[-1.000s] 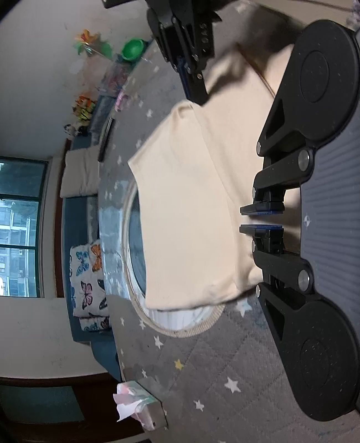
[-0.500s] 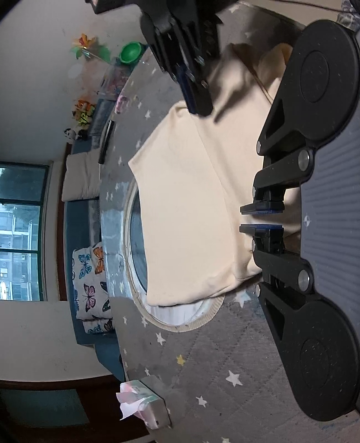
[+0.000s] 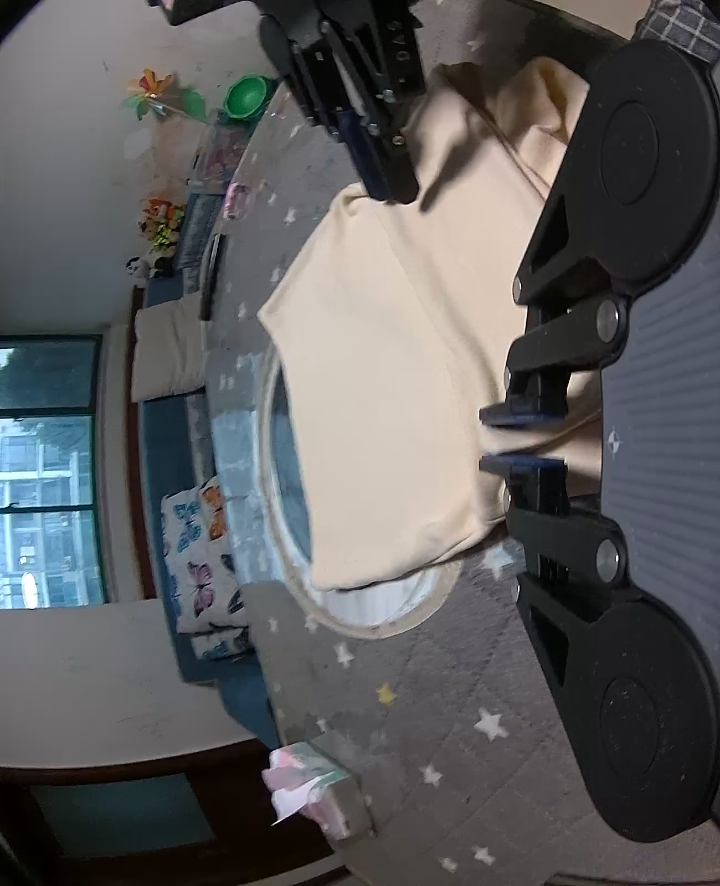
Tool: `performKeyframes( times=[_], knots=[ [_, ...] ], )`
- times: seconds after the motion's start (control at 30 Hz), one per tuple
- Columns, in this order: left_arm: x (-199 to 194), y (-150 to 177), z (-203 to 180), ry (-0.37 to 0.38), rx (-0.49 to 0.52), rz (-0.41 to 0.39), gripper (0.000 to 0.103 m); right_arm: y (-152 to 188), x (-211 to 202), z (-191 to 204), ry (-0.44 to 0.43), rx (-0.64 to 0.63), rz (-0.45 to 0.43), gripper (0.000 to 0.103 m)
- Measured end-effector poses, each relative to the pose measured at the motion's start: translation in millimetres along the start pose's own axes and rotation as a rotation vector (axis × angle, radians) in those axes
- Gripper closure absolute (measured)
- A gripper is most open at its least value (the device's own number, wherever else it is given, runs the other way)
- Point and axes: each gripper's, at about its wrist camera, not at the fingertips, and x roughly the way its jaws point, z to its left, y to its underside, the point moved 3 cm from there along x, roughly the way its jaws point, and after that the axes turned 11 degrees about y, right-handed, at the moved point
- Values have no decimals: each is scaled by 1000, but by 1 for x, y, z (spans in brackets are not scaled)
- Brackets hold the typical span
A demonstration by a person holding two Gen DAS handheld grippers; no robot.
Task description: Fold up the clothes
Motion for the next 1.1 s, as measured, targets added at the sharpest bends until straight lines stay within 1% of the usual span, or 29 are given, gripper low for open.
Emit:
performKeyframes(
  times=[0.13, 0.2, 0.23, 0.4, 0.47, 0.53, 0.63, 0.73, 0.83, 0.97, 1.03, 1.1],
  knots=[
    [-8, -9, -2, -12, 15, -48, 95, 1, -1, -6, 11, 24, -5, 85],
    [-8, -9, -2, -14, 12, -42, 95, 3, 1, -8, 17, 31, 0, 85],
    [-7, -9, -1, -14, 10, -39, 92, 4, 0, -9, 19, 30, 2, 85],
    [-7, -8, -1, -18, 1, -25, 89, 7, -14, -8, 14, -4, 3, 85],
    [-11, -10, -5, 0, 3, -39, 89, 10, -19, -3, 2, -35, 12, 85],
    [-13, -10, -14, 43, 22, -47, 89, 15, -24, 5, -18, -67, 22, 85],
    [-2, -3, -26, 89, 43, -7, 89, 22, -32, 18, -55, -101, 27, 85],
    [7, 7, -30, 100, 49, 44, 89, 29, -40, 31, -93, -132, 29, 85],
    [3, 12, -29, 100, 52, 58, 89, 35, -48, 43, -125, -158, 27, 85],
    [-5, 17, -26, 100, 51, 63, 89, 32, -53, 26, -69, -93, 3, 85],
    [-7, 19, -25, 100, 51, 64, 89, 35, -44, 15, -42, -57, 30, 85],
    [-12, 23, -26, 100, 58, 65, 89, 42, -40, 12, -46, -65, 51, 85]
  ],
)
